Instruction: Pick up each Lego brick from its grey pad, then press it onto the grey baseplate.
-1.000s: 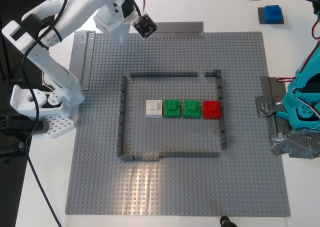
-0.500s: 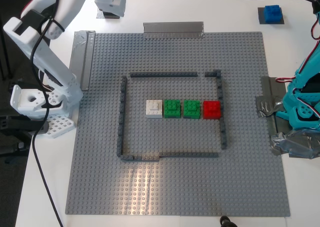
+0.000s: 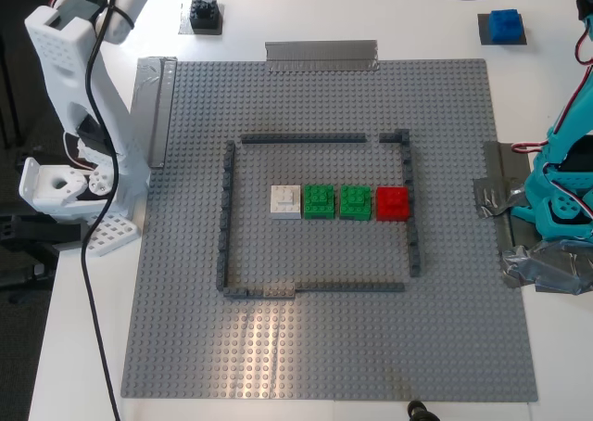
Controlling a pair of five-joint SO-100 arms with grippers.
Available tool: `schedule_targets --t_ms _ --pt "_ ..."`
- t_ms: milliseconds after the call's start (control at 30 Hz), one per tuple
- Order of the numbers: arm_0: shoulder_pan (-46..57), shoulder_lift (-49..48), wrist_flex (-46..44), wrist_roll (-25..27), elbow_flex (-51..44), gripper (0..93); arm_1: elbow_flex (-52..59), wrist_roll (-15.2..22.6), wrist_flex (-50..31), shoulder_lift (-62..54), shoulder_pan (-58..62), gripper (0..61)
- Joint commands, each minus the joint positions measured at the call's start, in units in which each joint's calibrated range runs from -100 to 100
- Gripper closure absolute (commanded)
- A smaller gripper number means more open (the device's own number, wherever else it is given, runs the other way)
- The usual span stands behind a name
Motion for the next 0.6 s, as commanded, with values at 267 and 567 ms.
schedule_targets --t_ms 267,567 --pt "1.3 4.1 -1.3 1.0 -2.5 70.4 -11.7 1.1 -3.5 4.8 -7.5 61.1" --pt "1.1 9.2 -4.5 2.4 -2.5 69.4 -12.1 0.1 -1.5 11.8 -8.5 41.1"
